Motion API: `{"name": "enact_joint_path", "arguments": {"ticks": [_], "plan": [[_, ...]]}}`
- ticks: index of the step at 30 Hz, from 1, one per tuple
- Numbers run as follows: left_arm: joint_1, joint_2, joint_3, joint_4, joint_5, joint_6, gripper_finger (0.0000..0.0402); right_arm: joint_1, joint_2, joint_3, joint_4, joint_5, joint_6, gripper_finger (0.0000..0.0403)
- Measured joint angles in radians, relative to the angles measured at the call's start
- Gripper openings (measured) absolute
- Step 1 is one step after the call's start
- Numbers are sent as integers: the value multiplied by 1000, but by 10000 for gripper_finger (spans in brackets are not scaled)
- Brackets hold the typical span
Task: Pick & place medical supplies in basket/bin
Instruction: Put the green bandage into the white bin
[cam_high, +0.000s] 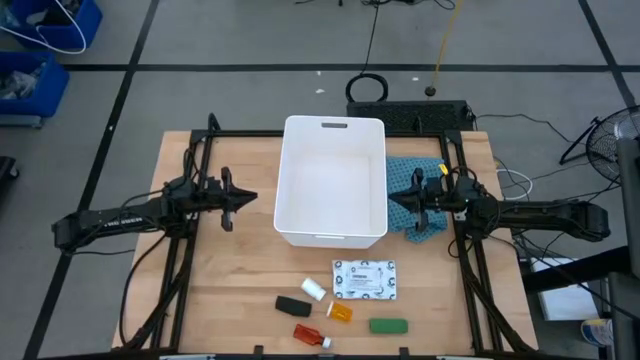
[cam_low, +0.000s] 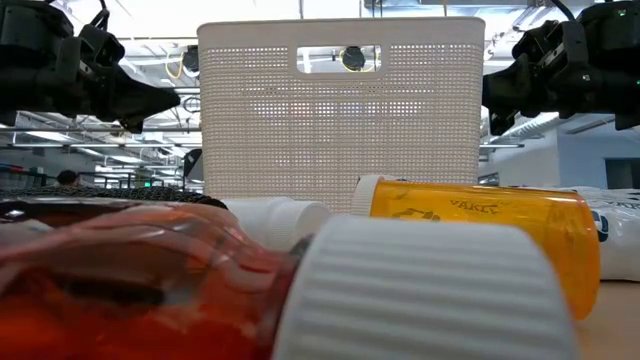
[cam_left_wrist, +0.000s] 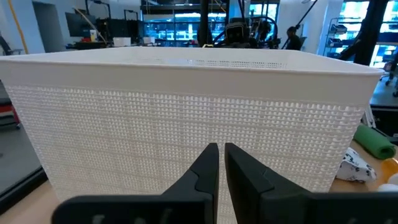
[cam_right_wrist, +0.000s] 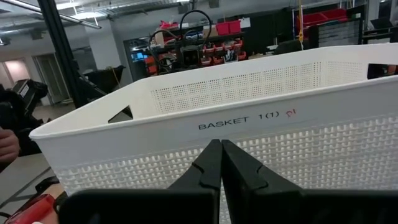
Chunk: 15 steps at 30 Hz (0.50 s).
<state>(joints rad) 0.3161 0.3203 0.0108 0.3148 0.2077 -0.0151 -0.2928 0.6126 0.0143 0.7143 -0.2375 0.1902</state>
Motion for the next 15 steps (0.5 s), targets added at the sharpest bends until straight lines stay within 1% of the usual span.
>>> {"name": "enact_joint_path", "arguments": {"ticks": [3, 7, 12, 15], "plan": [[0, 0, 0, -2, 0, -5, 33, 0, 0, 0, 0, 0, 0, 0], [0, 0, 0, 5, 0, 45, 33, 0, 0, 0, 0, 0, 0, 0], [0, 0, 0, 4, 0, 52, 33, 0, 0, 0, 0, 0, 0, 0], [0, 0, 0, 4, 0, 87, 33, 0, 0, 0, 0, 0, 6, 0]]}}
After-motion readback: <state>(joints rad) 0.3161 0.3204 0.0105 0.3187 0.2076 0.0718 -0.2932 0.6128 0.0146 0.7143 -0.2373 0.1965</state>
